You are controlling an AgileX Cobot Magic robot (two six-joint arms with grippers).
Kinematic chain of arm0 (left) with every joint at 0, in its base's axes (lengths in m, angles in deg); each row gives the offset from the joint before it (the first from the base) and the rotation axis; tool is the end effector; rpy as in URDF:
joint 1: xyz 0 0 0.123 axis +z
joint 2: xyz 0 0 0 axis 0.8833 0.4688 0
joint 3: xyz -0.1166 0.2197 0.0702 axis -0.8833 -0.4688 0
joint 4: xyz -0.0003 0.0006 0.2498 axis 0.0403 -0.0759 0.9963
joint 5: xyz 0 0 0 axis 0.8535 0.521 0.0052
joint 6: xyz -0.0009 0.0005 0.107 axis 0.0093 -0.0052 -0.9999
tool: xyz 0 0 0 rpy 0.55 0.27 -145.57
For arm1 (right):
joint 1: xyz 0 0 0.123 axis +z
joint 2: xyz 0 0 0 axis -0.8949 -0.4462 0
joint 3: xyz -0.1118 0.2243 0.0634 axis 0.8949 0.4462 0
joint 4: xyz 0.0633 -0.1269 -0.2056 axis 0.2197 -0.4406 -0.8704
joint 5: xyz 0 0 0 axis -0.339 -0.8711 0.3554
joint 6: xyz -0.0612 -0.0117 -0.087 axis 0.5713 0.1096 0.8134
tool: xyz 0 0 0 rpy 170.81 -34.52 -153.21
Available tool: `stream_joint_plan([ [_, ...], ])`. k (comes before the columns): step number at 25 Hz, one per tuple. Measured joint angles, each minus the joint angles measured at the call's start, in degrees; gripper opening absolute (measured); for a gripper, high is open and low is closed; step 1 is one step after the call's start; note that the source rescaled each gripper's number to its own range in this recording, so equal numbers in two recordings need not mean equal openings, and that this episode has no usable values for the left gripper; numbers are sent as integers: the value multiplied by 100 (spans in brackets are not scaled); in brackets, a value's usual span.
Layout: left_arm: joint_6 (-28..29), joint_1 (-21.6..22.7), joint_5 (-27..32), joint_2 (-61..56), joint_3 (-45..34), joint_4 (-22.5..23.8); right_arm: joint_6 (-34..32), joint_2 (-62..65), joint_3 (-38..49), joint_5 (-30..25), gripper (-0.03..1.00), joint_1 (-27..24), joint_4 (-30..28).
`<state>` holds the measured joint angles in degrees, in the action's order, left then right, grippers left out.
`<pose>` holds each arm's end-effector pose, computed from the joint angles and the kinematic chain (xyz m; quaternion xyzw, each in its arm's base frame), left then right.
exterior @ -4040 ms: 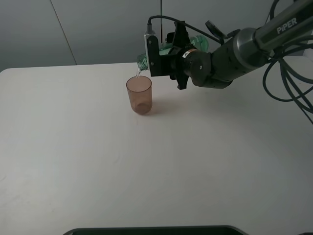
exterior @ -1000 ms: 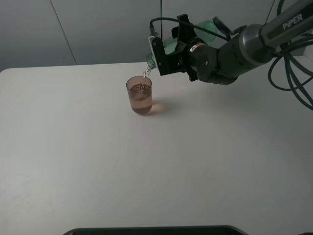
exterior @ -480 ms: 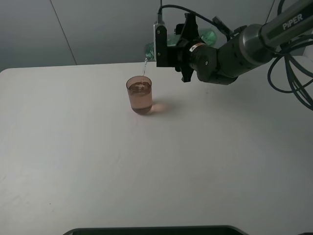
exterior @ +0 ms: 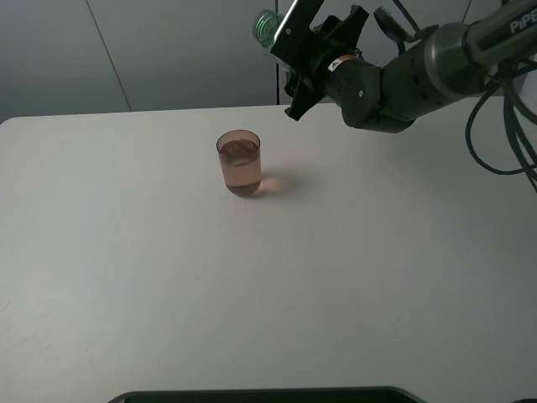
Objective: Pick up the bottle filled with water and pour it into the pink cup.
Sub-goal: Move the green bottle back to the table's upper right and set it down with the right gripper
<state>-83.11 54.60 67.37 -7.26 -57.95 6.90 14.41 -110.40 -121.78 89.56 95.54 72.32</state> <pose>0.0332 0.0129 0.2717 0.0217 0.8513 0.0388 0.5228 0.3770 0.2013 0.1382 -0.4122 0.6647 -0.1734 0.5985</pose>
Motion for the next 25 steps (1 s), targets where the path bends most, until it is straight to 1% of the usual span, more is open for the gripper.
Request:
stream_joint_plan([
  [3, 0, 0, 0, 0, 0, 0, -1176, 230, 0, -10, 0, -11, -11],
  [6, 0, 0, 0, 0, 0, 0, -2604, 498, 0, -142, 0, -110, -368],
  [8, 0, 0, 0, 0, 0, 0, -3645, 674, 0, -298, 0, -245, -773],
  [10, 11, 0, 0, 0, 0, 0, -4738, 804, 0, -477, 0, -443, -1312],
  [13, 11, 0, 0, 0, 0, 0, -5852, 899, 0, -680, 0, -796, -2150],
  [16, 11, 0, 0, 0, 0, 0, -6597, 899, 0, -960, 0, -1154, -2920],
  [18, 11, 0, 0, 0, 0, 0, -6848, 899, 0, -1096, 0, -1398, -3209],
  [21, 11, 0, 0, 0, 0, 0, -6919, 899, 184, -920, 0, -1788, -3240],
  [25, 11, 0, 0, 0, 0, 0, -6646, 872, 547, -505, 0, -2310, -2930],
])
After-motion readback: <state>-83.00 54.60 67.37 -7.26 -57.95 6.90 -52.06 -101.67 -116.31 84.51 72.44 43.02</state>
